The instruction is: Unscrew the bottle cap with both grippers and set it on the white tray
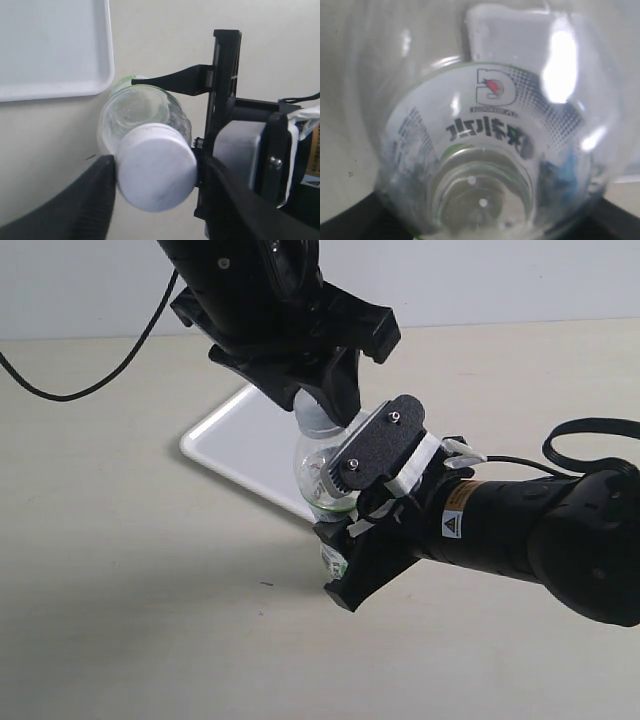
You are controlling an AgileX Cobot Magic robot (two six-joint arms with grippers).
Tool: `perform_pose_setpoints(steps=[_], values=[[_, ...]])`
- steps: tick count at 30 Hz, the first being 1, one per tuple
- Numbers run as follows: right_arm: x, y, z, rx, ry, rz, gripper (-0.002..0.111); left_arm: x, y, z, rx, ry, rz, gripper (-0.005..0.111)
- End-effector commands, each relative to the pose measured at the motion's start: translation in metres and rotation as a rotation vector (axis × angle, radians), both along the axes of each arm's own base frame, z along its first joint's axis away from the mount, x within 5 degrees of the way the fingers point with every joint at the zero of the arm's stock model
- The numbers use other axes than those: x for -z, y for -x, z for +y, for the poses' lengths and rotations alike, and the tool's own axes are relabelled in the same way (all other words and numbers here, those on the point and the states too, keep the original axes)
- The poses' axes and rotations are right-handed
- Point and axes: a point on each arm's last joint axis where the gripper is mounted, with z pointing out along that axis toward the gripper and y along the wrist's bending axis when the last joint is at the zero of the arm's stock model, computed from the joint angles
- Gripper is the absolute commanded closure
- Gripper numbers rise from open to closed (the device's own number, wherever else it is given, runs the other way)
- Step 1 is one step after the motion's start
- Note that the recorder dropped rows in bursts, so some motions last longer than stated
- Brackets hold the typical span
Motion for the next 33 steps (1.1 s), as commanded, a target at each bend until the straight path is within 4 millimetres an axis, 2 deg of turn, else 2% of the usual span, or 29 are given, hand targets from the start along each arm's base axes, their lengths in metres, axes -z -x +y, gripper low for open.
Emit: perform_pose_setpoints(steps=[1, 2, 11, 17, 20, 23, 30, 33], values=[[0.008, 0.004, -0.003, -0.01, 0.05, 0.066, 0.108, -0.004, 0.003, 0.0, 0.007, 0.013, -0.004, 0.091], [0.008, 0.004, -0.003, -0.01, 0.05, 0.066, 0.108, -0.004, 0.003, 0.0, 0.007, 0.013, -0.004, 0.107], [0.009, 0.005, -0.003, -0.01, 0.053, 0.07, 0.108, -0.004, 0.002, 0.001, -0.158, 0.018, 0.058, 0.107], [0.009, 0.005, -0.003, -0.004, 0.047, 0.075, 0.108, -0.003, 0.0, 0.002, -0.398, 0.022, 0.139, 0.107], [0.009, 0.005, -0.003, 0.002, 0.042, 0.076, 0.108, -0.003, 0.0, 0.002, -0.582, 0.036, 0.212, 0.107], [0.008, 0.004, -0.003, 0.002, 0.039, 0.073, 0.108, -0.002, -0.001, 0.003, -0.656, 0.034, 0.229, 0.107], [0.008, 0.004, -0.003, 0.002, 0.039, 0.072, 0.108, 0.023, -0.009, -0.007, -0.953, 0.004, 0.396, 0.107], [0.008, 0.004, -0.003, 0.002, 0.039, 0.072, 0.108, 0.031, -0.008, -0.015, -0.948, 0.002, 0.468, 0.107]])
